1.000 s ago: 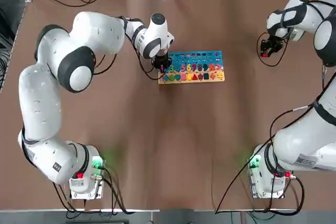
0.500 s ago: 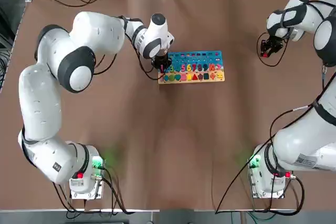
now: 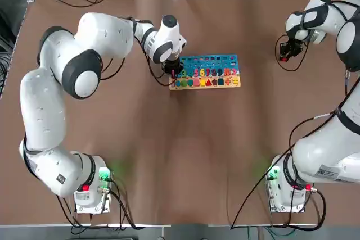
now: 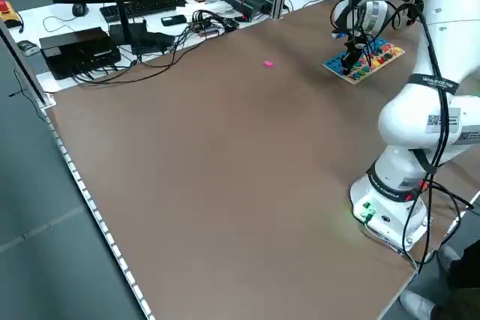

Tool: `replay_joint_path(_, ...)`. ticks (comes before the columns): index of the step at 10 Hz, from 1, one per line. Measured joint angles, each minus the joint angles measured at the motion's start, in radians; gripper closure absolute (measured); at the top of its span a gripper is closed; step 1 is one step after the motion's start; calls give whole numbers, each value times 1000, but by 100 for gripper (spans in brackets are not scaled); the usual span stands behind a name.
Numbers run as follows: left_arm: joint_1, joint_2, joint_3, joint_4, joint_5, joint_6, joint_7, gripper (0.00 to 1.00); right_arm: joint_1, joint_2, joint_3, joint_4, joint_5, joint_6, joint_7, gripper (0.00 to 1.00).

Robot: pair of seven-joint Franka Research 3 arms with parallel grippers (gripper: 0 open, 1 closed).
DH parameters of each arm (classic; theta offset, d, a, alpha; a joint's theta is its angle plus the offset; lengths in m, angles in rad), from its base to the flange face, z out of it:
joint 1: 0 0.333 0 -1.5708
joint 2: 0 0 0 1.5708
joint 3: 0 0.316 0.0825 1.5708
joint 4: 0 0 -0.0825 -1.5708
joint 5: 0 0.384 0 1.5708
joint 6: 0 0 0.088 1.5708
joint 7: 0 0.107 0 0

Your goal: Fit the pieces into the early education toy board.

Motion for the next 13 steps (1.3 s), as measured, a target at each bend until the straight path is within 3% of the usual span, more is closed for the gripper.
replay_joint_path(6, 0, 0, 0, 0, 0, 0, 0, 83, 6, -3, 6, 11, 0, -15, 0, 64)
replay_joint_path(11, 0, -5, 0, 1, 0, -3, 0, 79, 72, -102, 17, 152, 2, -293, 48, 64)
replay_joint_path(13, 1, -21, 0, 1, 0, -23, 0, 79, 114, -133, 43, 175, 3, -354, 134, 64)
